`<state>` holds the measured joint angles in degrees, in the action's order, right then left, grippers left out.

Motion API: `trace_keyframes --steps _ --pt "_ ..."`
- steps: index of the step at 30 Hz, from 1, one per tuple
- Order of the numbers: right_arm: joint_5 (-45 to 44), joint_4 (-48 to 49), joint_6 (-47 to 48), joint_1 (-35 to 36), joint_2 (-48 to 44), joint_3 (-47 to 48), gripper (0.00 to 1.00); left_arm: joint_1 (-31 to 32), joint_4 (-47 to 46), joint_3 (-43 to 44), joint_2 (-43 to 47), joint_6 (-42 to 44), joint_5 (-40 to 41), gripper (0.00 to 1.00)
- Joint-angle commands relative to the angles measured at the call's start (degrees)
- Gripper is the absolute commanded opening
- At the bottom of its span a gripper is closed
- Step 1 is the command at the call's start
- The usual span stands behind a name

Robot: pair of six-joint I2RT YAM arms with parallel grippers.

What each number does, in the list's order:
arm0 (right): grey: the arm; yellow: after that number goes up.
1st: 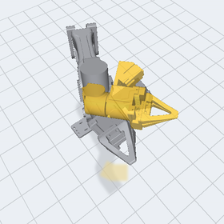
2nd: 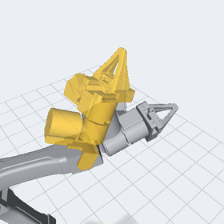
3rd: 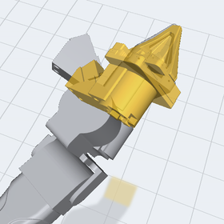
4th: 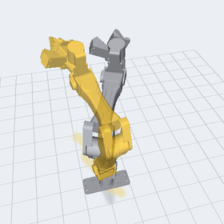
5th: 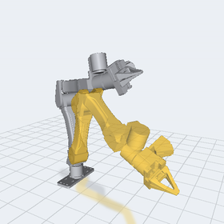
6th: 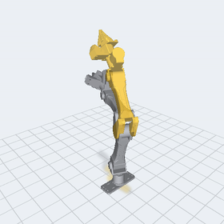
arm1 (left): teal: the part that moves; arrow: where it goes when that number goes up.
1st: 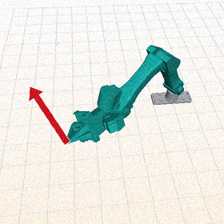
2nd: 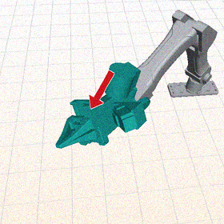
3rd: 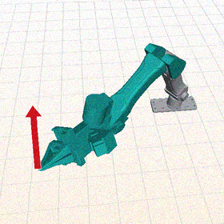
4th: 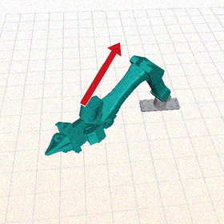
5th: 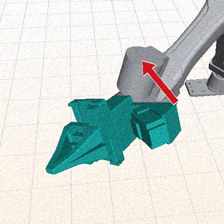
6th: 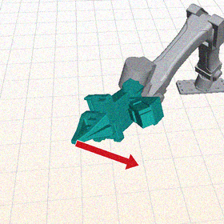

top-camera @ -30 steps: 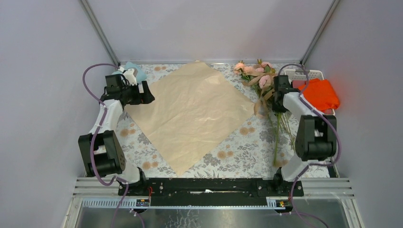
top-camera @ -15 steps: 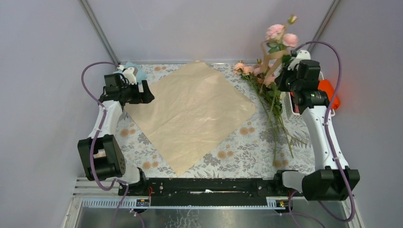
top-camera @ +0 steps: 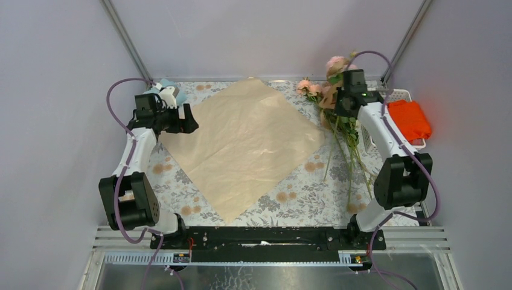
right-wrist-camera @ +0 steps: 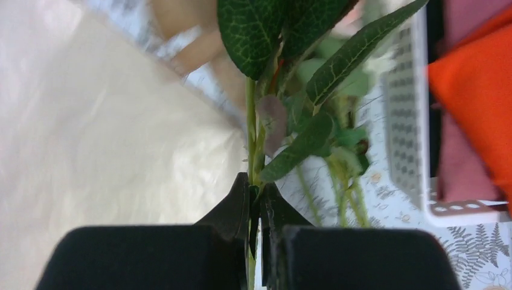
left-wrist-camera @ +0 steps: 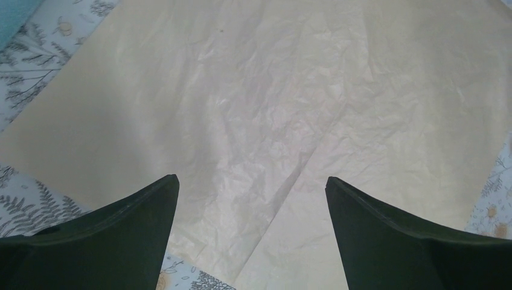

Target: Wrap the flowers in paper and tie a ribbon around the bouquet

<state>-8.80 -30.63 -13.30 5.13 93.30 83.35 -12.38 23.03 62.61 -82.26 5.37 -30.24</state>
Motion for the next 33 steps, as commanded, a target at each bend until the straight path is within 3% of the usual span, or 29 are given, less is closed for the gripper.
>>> trace_keyframes --steps 1,3,4,5,6,9,10,12,15,19,24,33 --pt "12.5 -3.5 8.9 6.7 -4.3 0.6 0.0 5.1 2.3 2.9 1.2 4.8 -3.2 0.98" --pt "39.6 10.1 5.8 6.8 -11.2 -6.2 0.0 8.0 2.6 3.9 1.5 5.9 -4.6 0.98" --pt "44.9 17.9 3.2 6.8 -14.0 -8.7 0.0 9.4 2.7 4.4 1.6 6.3 -5.6 0.98" --pt "41.6 18.6 2.2 6.7 -15.6 -9.5 0.0 10.7 3.0 5.3 1.5 6.6 -6.7 0.99" --pt "32.5 15.6 2.4 6.7 -15.9 -8.4 0.0 11.8 3.7 6.3 1.1 7.0 -7.4 0.99" --pt "-7.2 1.4 3.7 6.7 -10.2 -2.2 0.0 16.0 5.2 9.5 -0.3 7.4 -7.6 0.99" --pt "-10.6 -3.3 5.3 6.7 -8.2 0.2 0.0 17.6 5.3 10.3 -0.7 7.6 -7.6 0.99" --pt "2.8 -2.5 7.7 6.9 -8.4 -0.5 0.0 21.5 5.1 11.7 -1.9 8.4 -7.8 0.99" --pt "27.3 10.7 6.9 6.9 -14.3 -10.3 0.0 27.8 4.0 14.9 -5.3 10.0 -9.3 0.99" --pt "44.8 18.9 5.5 6.9 -19.1 -13.6 0.0 31.2 4.5 22.4 -11.1 7.9 -12.9 0.99" --pt "52.2 24.6 2.5 6.9 -22.6 -16.7 0.0 32.9 5.4 28.9 -15.3 7.5 -16.4 0.99" --pt "54.3 27.1 1.0 6.9 -23.5 -19.4 0.0 36.8 3.8 32.9 -17.6 7.8 -17.2 0.99"
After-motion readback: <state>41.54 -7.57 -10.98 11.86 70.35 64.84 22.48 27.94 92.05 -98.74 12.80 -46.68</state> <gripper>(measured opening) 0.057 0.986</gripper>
